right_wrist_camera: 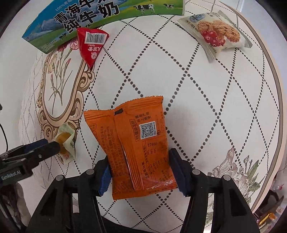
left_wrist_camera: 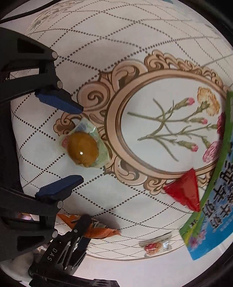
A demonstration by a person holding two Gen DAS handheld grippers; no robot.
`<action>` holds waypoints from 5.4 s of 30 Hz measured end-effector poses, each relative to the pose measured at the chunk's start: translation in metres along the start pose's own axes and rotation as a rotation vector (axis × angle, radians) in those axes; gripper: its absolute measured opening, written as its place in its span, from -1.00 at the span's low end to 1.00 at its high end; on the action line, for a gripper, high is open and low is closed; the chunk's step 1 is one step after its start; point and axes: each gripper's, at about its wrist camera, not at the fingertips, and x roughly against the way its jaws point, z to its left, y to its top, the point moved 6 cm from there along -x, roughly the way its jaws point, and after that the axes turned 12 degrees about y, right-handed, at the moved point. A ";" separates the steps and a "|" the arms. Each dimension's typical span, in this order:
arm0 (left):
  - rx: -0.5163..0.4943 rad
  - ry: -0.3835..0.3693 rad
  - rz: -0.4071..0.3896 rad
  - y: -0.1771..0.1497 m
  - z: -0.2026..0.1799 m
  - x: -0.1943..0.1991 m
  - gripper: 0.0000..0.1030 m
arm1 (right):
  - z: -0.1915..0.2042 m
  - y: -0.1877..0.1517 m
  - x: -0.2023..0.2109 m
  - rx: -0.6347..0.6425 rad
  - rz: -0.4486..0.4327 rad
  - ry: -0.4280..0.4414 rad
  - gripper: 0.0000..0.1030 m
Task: Organize snacks
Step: 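Grasp the egg-yolk pastry with the left tool while the right tool grasps the orange wrapped pack, then carry both items into the box and open both tools, then move the left tool to the red triangle candy while the right tool reaches the oat cookie pack, then grasp the red triangle candy with the left tool while the right tool grasps the oat cookie pack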
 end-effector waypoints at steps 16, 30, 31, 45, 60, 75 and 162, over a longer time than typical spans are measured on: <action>0.044 -0.087 0.086 0.036 0.013 -0.046 0.21 | -0.007 -0.006 -0.015 0.008 0.015 -0.016 0.24; 0.024 -0.066 0.028 0.041 0.010 -0.019 0.08 | 0.005 -0.005 0.004 0.009 -0.050 0.071 0.14; 0.025 -0.076 0.024 0.038 0.009 -0.014 0.08 | 0.008 -0.002 0.009 -0.002 -0.055 0.102 0.13; 0.044 -0.206 -0.205 0.119 0.006 0.133 0.04 | 0.051 0.096 0.120 0.041 -0.266 0.298 0.12; 0.001 0.056 -0.319 0.304 -0.013 0.176 0.04 | 0.043 0.313 0.125 0.044 -0.292 0.098 0.12; 0.011 0.179 -0.146 0.366 0.001 0.080 0.39 | 0.013 0.375 0.033 -0.008 -0.140 -0.047 0.95; -0.075 0.131 -0.132 0.173 -0.075 0.025 0.44 | -0.081 0.149 0.057 -0.022 -0.117 -0.097 0.40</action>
